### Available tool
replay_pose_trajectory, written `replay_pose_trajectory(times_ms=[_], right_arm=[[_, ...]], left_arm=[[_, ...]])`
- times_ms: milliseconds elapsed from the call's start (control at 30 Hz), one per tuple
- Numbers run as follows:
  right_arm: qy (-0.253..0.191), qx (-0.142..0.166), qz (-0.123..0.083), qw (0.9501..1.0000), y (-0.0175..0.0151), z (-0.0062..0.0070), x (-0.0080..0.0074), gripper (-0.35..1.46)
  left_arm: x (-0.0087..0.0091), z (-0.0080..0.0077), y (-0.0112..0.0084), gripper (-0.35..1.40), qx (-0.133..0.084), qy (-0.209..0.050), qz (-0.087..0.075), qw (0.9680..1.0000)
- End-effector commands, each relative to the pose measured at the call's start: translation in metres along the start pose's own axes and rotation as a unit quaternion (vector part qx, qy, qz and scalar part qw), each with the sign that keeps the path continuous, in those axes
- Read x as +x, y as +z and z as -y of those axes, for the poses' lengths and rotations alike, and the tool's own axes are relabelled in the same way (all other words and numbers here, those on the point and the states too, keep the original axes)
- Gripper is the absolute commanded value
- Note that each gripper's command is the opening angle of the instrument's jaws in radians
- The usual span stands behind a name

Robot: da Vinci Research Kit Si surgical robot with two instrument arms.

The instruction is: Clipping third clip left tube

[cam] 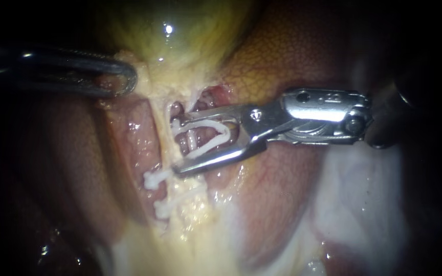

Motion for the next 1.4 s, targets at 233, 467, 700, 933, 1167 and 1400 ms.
replay_pose_trajectory(times_ms=[233, 467, 700, 933, 1167, 1400], right_arm=[[0.012, 0.036, -0.036, 0.9986, 0.0013, -0.0002, 0.0003, 0.45], [0.014, 0.065, -0.049, 0.9966, 0.0019, 0.0006, 0.0009, 0.44], [0.017, 0.076, -0.061, 0.9951, 0.0021, 0.0012, 0.0023, 0.43], [0.02, 0.078, -0.065, 0.9946, 0.0017, 0.0013, 0.0035, 0.39], [0.023, 0.074, -0.067, 0.9948, 0.0013, 0.0014, 0.0042, 0.25], [0.041, 0.068, -0.068, 0.9946, 0.0011, 0.0014, 0.0042, 0.0]], left_arm=[[0.0001, 0.0, 0.0002, -0.35, -0.001, 0.0, 0.0, 1.0], [0.0002, 0.0, 0.0004, -0.35, -0.002, 0.0, 0.001, 1.0], [0.0002, -0.0001, 0.0004, -0.35, -0.002, 0.0, 0.001, 1.0], [0.0002, -0.0001, 0.0004, -0.35, -0.002, 0.0, 0.001, 1.0], [0.0002, -0.0002, 0.0004, -0.35, -0.001, 0.001, 0.0, 1.0], [0.0002, -0.0002, 0.0004, -0.35, -0.001, 0.001, 0.0, 1.0]])
